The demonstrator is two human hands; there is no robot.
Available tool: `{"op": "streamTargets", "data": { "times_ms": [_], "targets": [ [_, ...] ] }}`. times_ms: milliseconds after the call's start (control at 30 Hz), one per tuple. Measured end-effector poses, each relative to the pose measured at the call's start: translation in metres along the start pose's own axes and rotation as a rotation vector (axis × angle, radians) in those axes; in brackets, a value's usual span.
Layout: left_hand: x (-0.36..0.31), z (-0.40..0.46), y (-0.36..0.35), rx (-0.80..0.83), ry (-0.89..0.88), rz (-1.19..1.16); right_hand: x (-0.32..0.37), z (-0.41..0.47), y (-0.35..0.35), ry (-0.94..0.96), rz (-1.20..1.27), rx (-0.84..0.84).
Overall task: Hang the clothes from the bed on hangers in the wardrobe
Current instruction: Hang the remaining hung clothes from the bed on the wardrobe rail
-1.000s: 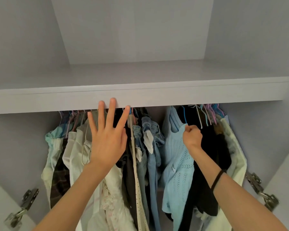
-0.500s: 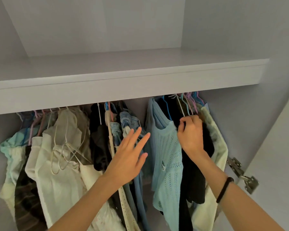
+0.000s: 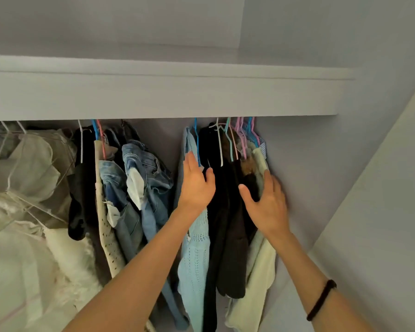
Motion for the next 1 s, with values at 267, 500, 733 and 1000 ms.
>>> {"op": "streamTargets", "data": {
  "times_ms": [267,500,733,1000],
  "targets": [
    [0.003,0.027,-0.024,0.131,0.077,0.012,-0.005,0.002,-0.007,0.01,0.149,-0.02],
    [-0.017,0.035,-0.06,0.267,-0.038,0.136,-0.014,-0.006,-0.008,0.067,0.243,-0.073],
    [-0.032,0.039,-0.093,0.288,-0.094,0.075,-0.02,-0.001,-0.006,0.125,0.107,-0.063],
    [-0.02,0.039,-0.074,0.357,-0.087,0.139,-0.011,-0.015,-0.005,0.176,0.063,-0.052]
  ]
}}
Point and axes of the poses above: each hand's wrist, its own z-axis towards the middle knuckle, its own y-axis out of the back of the hand, x = y × z, the point moved 8 cm from there along z, towards the middle knuckle, and after that the axes turned 1 degree about -z, right-handed, at the moved point
